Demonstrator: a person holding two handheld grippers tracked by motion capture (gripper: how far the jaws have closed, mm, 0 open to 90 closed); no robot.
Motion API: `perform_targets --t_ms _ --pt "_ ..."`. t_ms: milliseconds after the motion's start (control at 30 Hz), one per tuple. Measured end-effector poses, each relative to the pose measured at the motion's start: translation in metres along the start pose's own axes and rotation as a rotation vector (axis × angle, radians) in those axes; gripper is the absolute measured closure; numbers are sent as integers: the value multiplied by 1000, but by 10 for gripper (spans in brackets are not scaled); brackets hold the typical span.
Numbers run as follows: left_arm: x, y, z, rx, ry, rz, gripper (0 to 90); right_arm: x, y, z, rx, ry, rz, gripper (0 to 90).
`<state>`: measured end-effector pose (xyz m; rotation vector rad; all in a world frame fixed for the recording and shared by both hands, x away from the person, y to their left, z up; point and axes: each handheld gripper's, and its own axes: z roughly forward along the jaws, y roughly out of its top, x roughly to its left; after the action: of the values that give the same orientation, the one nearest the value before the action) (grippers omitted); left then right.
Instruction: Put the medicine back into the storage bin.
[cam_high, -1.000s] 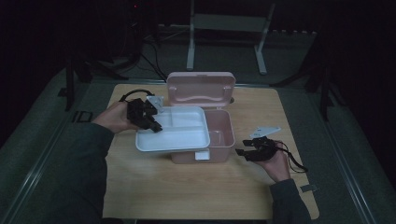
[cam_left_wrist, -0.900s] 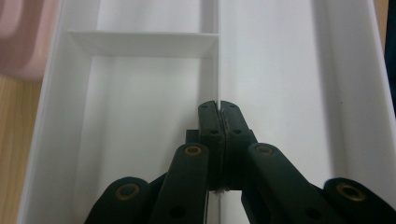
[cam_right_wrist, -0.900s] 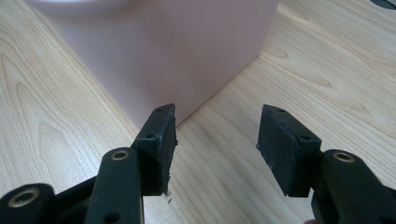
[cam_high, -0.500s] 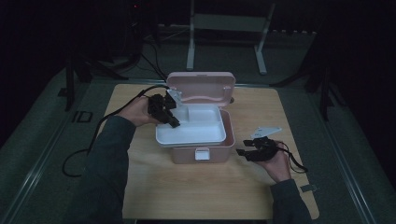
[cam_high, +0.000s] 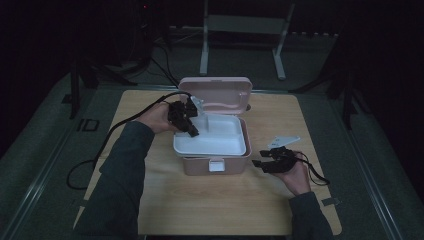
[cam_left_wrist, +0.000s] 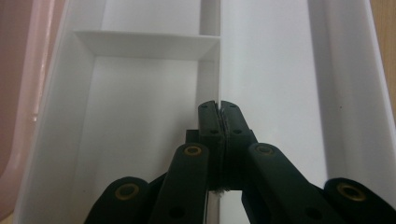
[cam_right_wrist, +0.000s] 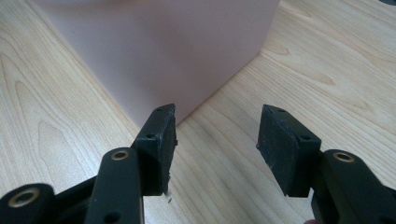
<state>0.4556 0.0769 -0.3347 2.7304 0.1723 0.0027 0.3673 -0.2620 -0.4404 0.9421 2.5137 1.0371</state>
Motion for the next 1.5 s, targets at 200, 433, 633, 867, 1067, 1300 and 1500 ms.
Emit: perform_targets --t_ms 200,433,633,867,1067,1300,1500 --pt "1 2 8 10 0 8 889 0 0 1 1 0 -3 464" --pt "2 4 9 17 -12 3 875 1 1 3 5 6 -5 464" --pt "1 15 14 50 -12 34 877 2 2 5 7 10 -9 464" --pt "1 18 16 23 -24 31 893 1 1 1 -3 7 -4 464" --pt "3 18 14 -43 -43 25 893 1 0 3 2 9 -3 464" --pt "3 21 26 -11 -33 8 856 2 1 3 2 9 -6 464" --pt "2 15 19 -15 -9 -2 716 2 1 3 -3 10 -6 464"
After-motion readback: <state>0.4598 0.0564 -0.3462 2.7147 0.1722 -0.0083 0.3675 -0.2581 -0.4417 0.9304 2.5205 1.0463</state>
